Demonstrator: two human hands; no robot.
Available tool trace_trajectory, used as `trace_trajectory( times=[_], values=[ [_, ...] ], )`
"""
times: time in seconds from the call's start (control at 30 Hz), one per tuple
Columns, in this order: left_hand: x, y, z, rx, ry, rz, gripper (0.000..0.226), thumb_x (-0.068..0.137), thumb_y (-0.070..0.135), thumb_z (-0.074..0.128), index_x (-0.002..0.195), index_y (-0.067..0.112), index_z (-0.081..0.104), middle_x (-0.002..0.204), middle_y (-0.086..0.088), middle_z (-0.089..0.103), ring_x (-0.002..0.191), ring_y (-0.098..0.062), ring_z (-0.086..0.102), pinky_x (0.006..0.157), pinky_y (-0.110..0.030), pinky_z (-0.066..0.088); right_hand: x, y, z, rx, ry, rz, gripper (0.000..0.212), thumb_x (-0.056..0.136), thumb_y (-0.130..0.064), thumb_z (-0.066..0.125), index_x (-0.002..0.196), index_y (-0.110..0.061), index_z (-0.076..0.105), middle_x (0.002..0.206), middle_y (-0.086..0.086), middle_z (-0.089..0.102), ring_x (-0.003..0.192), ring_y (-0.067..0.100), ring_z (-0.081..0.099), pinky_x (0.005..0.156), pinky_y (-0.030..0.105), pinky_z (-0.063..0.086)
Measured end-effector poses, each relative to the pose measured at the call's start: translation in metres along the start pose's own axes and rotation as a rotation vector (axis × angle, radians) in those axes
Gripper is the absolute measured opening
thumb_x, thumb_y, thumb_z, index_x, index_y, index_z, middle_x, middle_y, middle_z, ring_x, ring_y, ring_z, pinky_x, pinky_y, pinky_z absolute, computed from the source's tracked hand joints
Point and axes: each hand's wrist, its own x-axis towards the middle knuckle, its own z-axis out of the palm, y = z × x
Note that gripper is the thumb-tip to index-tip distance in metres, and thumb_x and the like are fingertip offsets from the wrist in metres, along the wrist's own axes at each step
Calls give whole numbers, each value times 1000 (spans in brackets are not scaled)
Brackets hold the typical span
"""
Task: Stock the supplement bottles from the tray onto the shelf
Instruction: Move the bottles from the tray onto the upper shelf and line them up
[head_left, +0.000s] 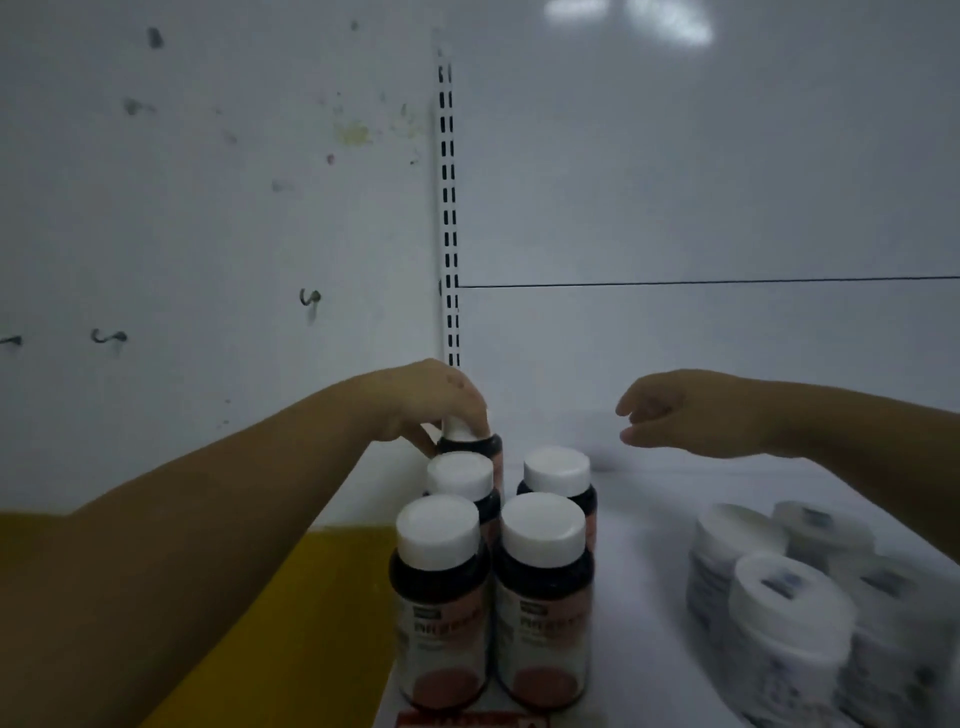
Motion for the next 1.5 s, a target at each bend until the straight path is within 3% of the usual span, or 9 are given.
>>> trace_trajectory(
  times=[0.17, 0.3, 0.4, 0.57, 0.77, 0.93, 1.1, 1.23, 1.5],
  values=[
    [10, -9, 5, 89, -130, -3, 30, 68, 19, 77, 96, 23, 66, 105, -2, 62, 94, -17, 59, 55, -24, 54, -14, 9, -9, -42, 97, 80, 35, 86, -41, 60, 117, -26, 55, 117, -3, 59, 102, 16, 56, 82, 24, 40],
    [5, -2, 1, 157, -165, -23, 44, 77, 43, 68, 116, 25, 60, 122, 2, 55, 108, -18, 54, 82, -35, 53, -34, 22, -17, -237, 239, 88, 46, 88, -48, 53, 127, -23, 50, 134, 1, 53, 113, 19, 51, 89, 25, 35],
    [-7, 26, 1, 558, -46, 71, 66, 82, 60, 52, 135, 21, 44, 145, 0, 40, 129, -22, 40, 107, -39, 34, -62, 39, -37, -456, 332, 68, 51, 90, -52, 46, 131, -22, 45, 140, 1, 47, 123, 21, 45, 99, 33, 35],
    [-32, 126, 44, 794, 85, 341, 73, 85, 64, 42, 143, 21, 31, 151, -4, 35, 134, -24, 38, 111, -37, 27, -127, 84, -77, -611, 311, 146, 63, 91, -55, 39, 143, -20, 31, 154, 4, 27, 144, 20, 18, 113, 38, 20],
    [-79, 236, 195, 835, 32, 588, 69, 93, 59, 25, 150, 26, 4, 160, 0, -8, 145, -21, -15, 116, -49, -4, -243, 147, -96, -637, 281, 233, 72, 91, -59, 35, 148, -20, 17, 159, 3, 10, 147, 20, 0, 117, 45, 6],
    [-129, 307, 308, 708, -89, 749, 70, 91, 62, 28, 150, 27, 9, 160, 1, 2, 147, -15, -6, 118, -44, 1, -359, 207, -102, -624, 297, 246, 72, 90, -59, 36, 148, -20, 17, 159, 3, 10, 147, 20, 1, 117, 44, 7],
    [-176, 349, 420, 512, -197, 908, 63, 89, 60, 37, 145, 33, 25, 150, 3, 37, 134, -20, 38, 108, -36, 28, -458, 262, -107, -578, 271, 383, 58, 89, -58, 42, 136, -24, 42, 137, 1, 52, 123, 22, 47, 97, 36, 38],
    [-204, 346, 521, 435, -410, 1005, 57, 91, 54, 40, 142, 31, 32, 140, 0, 49, 123, -19, 48, 100, -30, 35, -505, 308, -92, -550, 207, 465, 49, 89, -56, 45, 123, -23, 54, 123, 2, 61, 108, 22, 55, 84, 31, 42],
    [-127, 259, 649, 312, -591, 686, 59, 89, 49, 50, 142, 30, 34, 141, 0, 48, 122, -19, 49, 99, -29, 39, -521, 424, -36, -439, 44, 541, 47, 92, -51, 43, 127, -22, 51, 125, 2, 61, 106, 22, 56, 78, 29, 41]
  ],
)
